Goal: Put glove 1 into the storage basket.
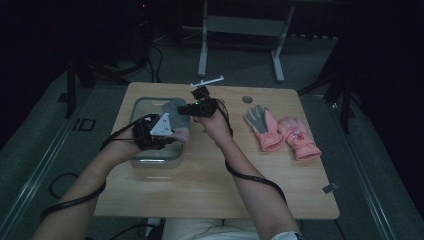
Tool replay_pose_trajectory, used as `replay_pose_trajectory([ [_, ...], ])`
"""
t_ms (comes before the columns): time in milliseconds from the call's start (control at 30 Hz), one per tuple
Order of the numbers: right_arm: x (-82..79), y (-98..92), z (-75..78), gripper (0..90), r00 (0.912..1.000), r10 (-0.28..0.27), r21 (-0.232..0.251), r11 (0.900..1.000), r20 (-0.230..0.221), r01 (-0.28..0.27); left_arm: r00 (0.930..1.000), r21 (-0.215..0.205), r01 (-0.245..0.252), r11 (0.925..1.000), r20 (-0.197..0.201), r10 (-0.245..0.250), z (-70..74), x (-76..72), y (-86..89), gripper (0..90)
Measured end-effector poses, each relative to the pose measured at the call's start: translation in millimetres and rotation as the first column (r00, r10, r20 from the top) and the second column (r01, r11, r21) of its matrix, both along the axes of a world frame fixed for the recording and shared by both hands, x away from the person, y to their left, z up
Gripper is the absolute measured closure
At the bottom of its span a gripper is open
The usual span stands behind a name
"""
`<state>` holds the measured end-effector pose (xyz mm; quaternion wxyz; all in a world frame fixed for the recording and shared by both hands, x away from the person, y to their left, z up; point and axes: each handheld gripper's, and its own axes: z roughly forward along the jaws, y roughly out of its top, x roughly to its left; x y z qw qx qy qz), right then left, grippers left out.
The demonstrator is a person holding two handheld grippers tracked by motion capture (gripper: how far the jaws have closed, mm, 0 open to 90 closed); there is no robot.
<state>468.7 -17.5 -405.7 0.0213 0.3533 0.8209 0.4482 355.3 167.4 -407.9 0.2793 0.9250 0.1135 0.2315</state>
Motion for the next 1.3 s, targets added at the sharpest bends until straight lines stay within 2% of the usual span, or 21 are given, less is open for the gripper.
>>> replay_pose_trajectory([
  [167, 4.4, 25.9, -8.5, 74.2, 0.9998, 0.012, -0.001, 1.000, -0.017, -0.012, 0.9997, 0.013, -0.005, 0.9999, -0.024, 0.005, -4.9, 3.7, 18.9, 72.2],
  [233, 6.9, 34.9, -13.6, 74.2, 0.9996, 0.017, -0.008, 1.000, -0.022, -0.017, 0.9991, 0.021, -0.006, 0.9998, -0.042, 0.007, -11.3, 7.1, 32.8, 72.2],
  [267, 7.7, 39.4, -16.4, 74.2, 0.9995, 0.017, -0.009, 1.000, -0.025, -0.018, 0.9991, 0.021, -0.006, 0.9998, -0.042, 0.007, -11.3, 7.1, 32.8, 72.2],
  [300, 8.8, 43.6, -19.7, 74.2, 0.9994, 0.020, -0.012, 1.000, -0.029, -0.020, 0.9987, 0.029, -0.005, 0.9996, -0.051, 0.006, -16.4, 9.6, 40.4, 72.2],
  [400, 10.8, 50.9, -26.9, 74.2, 0.9991, 0.018, -0.019, 1.000, -0.038, -0.019, 0.9990, 0.056, -0.001, 0.9985, -0.044, 0.003, -22.3, 11.1, 44.5, 72.2],
  [433, 12.9, 55.8, -35.1, 74.2, 0.9987, 0.010, -0.019, 1.000, -0.049, -0.011, 0.9988, 0.078, 0.012, 0.9969, -0.047, -0.008, -29.1, 14.1, 46.5, 72.3],
  [500, 14.1, 57.5, -39.9, 74.2, 0.9986, 0.004, -0.026, 1.000, -0.053, -0.005, 0.9987, 0.091, 0.019, 0.9956, -0.049, -0.014, -33.2, 16.4, 46.9, 72.3],
  [533, 16.7, 60.2, -49.1, 74.1, 0.9978, -0.008, -0.044, 0.999, -0.066, 0.006, 0.9975, 0.110, 0.025, 0.9937, -0.068, -0.018, -41.8, 22.2, 46.3, 72.2],
  [567, 16.7, 60.2, -49.1, 74.1, 0.9978, -0.008, -0.044, 0.999, -0.066, 0.006, 0.9975, 0.110, 0.025, 0.9937, -0.068, -0.018, -41.8, 22.2, 46.3, 72.3],
  [600, 19.6, 61.3, -57.4, 74.1, 0.9964, -0.021, -0.057, 0.998, -0.082, 0.016, 0.9960, 0.135, 0.020, 0.9907, -0.089, -0.008, -48.1, 28.0, 44.6, 72.2],
  [667, 22.4, 61.3, -63.8, 73.8, 0.9953, -0.033, -0.068, 0.997, -0.091, 0.027, 0.9959, 0.140, 0.011, 0.9900, -0.090, 0.002, -51.1, 29.5, 43.2, 72.3],
  [700, 23.8, 60.5, -66.3, 73.8, 0.9943, -0.036, -0.068, 0.997, -0.100, 0.029, 0.9940, 0.140, 0.011, 0.9901, -0.109, 0.004, -55.8, 32.9, 40.9, 72.3],
  [800, 26.8, 59.6, -72.7, 73.2, 0.9918, -0.046, -0.080, 0.996, -0.119, 0.037, 0.9926, 0.156, 0.024, 0.9874, -0.122, -0.005, -60.3, 36.7, 38.9, 72.3],
  [933, 28.2, 60.3, -76.7, 69.1, 0.9929, -0.056, -0.117, 0.992, -0.105, 0.044, 0.9867, 0.158, 0.044, 0.9864, -0.162, -0.018, -64.8, 46.4, 35.9, 72.3],
  [967, 28.6, 59.5, -77.3, 66.3, 0.9929, -0.062, -0.123, 0.991, -0.101, 0.049, 0.9839, 0.183, 0.045, 0.9822, -0.178, -0.012, -68.5, 52.0, 32.5, 72.2],
  [1033, 29.3, 55.7, -77.0, 61.8, 0.9930, -0.076, -0.115, 0.991, -0.090, 0.066, 0.9802, 0.188, 0.050, 0.9809, -0.198, -0.012, -72.7, 57.3, 29.8, 72.1],
  [1067, 29.7, 52.8, -76.2, 61.4, 0.9923, -0.076, -0.086, 0.994, -0.098, 0.068, 0.9802, 0.188, 0.050, 0.9809, -0.198, -0.012, -72.7, 57.3, 29.8, 72.0],
  [1100, 29.8, 50.2, -75.0, 59.4, 0.9921, -0.069, -0.060, 0.996, -0.104, 0.063, 0.9755, 0.201, 0.054, 0.9781, -0.220, -0.009, -77.1, 62.1, 27.4, 71.9],
  [1133, 29.8, 50.2, -75.0, 59.4, 0.9921, -0.069, -0.060, 0.996, -0.104, 0.063, 0.9755, 0.201, 0.054, 0.9781, -0.220, -0.009, -77.1, 62.1, 27.4, 71.8],
  [1167, 28.1, 47.0, -72.0, 58.3, 0.9953, -0.061, -0.069, 0.996, -0.075, 0.056, 0.9754, 0.202, 0.053, 0.9778, -0.220, -0.008, -79.2, 63.7, 25.8, 71.7],
  [1300, 26.8, 40.7, -70.4, 56.6, 0.9961, -0.048, -0.066, 0.997, -0.074, 0.043, 0.9674, 0.219, 0.058, 0.9740, -0.253, -0.001, -84.9, 66.8, 19.0, 70.4],
])
